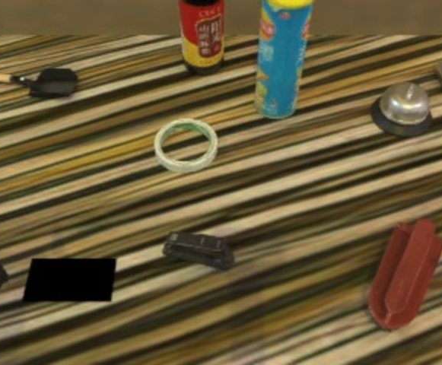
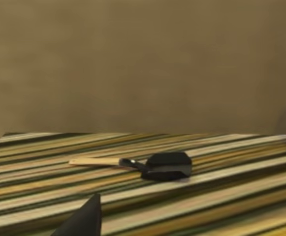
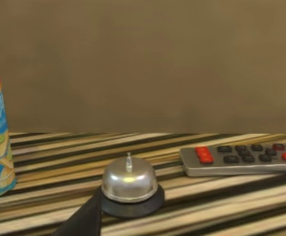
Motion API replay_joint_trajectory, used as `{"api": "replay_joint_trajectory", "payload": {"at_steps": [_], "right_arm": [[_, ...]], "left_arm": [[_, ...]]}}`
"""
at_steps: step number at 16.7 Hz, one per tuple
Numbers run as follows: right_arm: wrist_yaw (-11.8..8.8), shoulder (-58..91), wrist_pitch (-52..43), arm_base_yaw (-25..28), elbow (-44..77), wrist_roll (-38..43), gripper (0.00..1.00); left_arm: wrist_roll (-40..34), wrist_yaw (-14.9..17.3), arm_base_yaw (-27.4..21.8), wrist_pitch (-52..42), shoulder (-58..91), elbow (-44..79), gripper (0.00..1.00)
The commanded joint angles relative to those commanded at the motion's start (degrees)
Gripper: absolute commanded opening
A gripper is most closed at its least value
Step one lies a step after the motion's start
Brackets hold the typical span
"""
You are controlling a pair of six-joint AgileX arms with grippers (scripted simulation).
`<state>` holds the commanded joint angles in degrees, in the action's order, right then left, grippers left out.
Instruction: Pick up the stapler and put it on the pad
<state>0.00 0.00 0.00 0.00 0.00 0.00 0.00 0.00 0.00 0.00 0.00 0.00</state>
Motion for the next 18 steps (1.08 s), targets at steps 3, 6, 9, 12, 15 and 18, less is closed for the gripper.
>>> {"api": "replay_joint_trajectory", "payload": {"at_steps": [3,6,9,12,15,18], "right_arm": [[0.00,0.00,0.00,0.00,0.00,0.00,1.00],[0.00,0.00,0.00,0.00,0.00,0.00,1.00],[0.00,0.00,0.00,0.00,0.00,0.00,1.00],[0.00,0.00,0.00,0.00,0.00,0.00,1.00],[0.00,0.00,0.00,0.00,0.00,0.00,1.00],[0.00,0.00,0.00,0.00,0.00,0.00,1.00]], "left_arm": [[0.45,0.04,-0.28,-0.43,0.57,0.57,1.00],[4.47,0.15,-2.57,-4.26,5.96,5.94,1.00],[11.66,0.09,-6.39,-11.21,16.82,16.27,1.00],[20.86,-0.05,-11.21,-20.43,32.96,29.49,1.00],[31.05,-0.09,-16.63,-31.00,52.59,43.78,1.00],[41.28,0.02,-22.17,-41.79,72.00,57.61,1.00]]}}
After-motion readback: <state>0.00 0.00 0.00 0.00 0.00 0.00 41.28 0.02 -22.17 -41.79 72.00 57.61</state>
